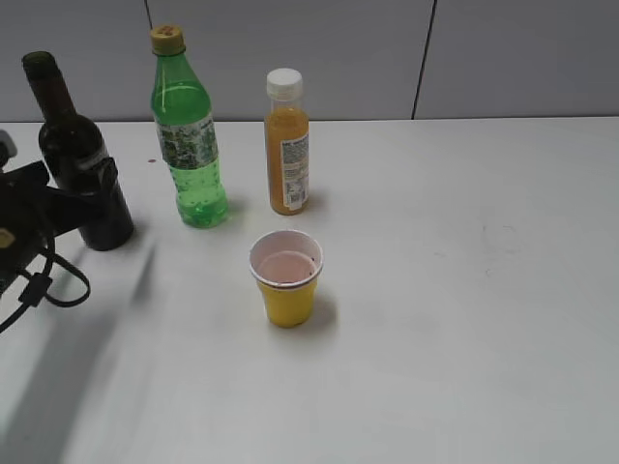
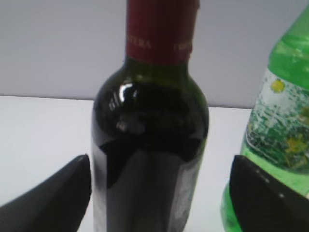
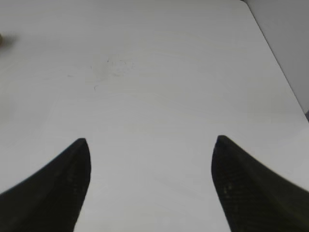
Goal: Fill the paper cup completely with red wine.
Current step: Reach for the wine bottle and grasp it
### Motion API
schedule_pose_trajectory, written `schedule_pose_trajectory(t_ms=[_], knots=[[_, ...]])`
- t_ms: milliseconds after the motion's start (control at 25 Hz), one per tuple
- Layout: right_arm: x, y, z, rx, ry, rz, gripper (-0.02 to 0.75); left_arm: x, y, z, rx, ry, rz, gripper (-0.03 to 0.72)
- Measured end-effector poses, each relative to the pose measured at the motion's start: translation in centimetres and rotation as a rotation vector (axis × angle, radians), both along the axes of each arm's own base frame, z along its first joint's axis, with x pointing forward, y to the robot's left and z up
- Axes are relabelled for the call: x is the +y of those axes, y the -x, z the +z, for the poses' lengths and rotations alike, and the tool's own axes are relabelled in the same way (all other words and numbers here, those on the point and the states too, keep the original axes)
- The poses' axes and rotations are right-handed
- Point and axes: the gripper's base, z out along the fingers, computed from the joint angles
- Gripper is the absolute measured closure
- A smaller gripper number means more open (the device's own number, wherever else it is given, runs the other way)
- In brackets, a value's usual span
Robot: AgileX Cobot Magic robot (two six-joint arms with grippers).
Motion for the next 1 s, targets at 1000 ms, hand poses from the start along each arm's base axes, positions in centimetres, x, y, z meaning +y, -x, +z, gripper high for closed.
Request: schedule_pose_trajectory(t_ms=[1000], knots=[[0.0, 0.0, 0.0, 0.000, 0.000, 0.000, 0.149, 0.0, -5.8, -2.3, -0.040, -0.008, -0.012, 0.028]])
